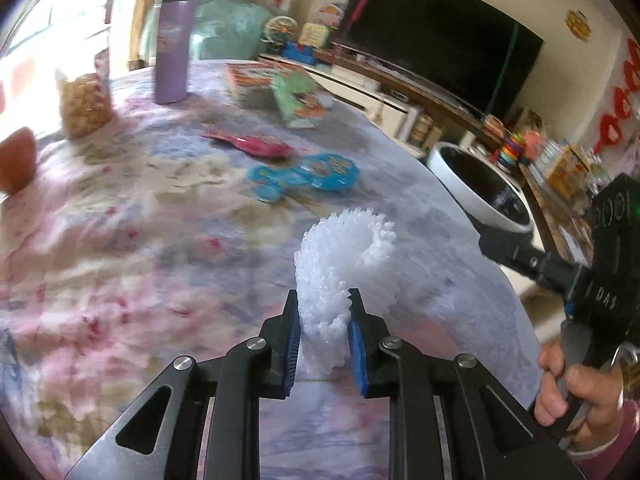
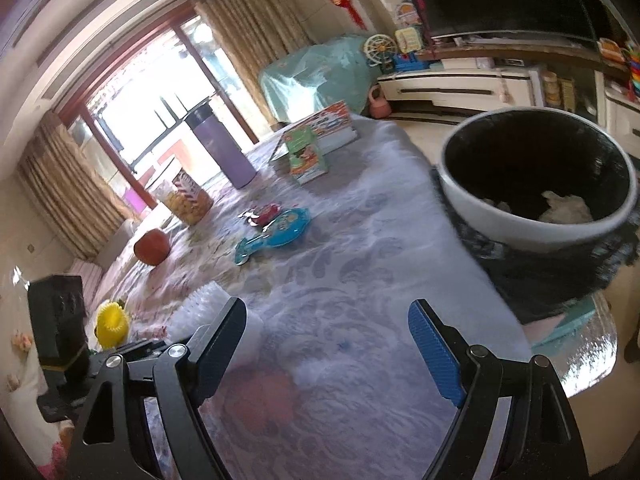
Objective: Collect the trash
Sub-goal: 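Grasp the white foam net with the left tool while the right tool grasps the blue drink bottle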
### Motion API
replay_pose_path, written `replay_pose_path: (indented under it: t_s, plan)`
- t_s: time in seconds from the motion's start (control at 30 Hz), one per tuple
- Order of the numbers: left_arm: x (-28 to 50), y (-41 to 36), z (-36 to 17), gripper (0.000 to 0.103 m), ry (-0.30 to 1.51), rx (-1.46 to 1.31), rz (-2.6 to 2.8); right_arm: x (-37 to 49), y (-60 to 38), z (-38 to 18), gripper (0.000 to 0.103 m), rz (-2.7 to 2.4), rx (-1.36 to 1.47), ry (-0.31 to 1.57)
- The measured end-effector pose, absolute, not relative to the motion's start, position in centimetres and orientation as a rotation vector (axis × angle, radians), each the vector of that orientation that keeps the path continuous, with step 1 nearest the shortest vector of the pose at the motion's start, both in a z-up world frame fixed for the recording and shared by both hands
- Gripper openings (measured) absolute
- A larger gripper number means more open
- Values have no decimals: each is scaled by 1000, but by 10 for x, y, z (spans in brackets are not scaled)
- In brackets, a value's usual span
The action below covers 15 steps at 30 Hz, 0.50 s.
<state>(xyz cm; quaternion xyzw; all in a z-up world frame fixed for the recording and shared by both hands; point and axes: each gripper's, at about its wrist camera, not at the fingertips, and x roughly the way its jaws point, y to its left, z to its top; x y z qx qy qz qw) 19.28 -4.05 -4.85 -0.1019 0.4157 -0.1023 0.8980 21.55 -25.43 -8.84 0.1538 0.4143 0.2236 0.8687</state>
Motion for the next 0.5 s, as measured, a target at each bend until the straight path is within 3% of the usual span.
replay_pose_path:
  t_s: [0.27, 0.5]
  plan:
    - [195, 4, -48, 20, 833, -290, -82, 251, -214, -99, 85, 542, 245, 898]
    - [200, 18, -59, 20, 846, -330, -40, 296, -173, -110, 85, 667, 6, 942]
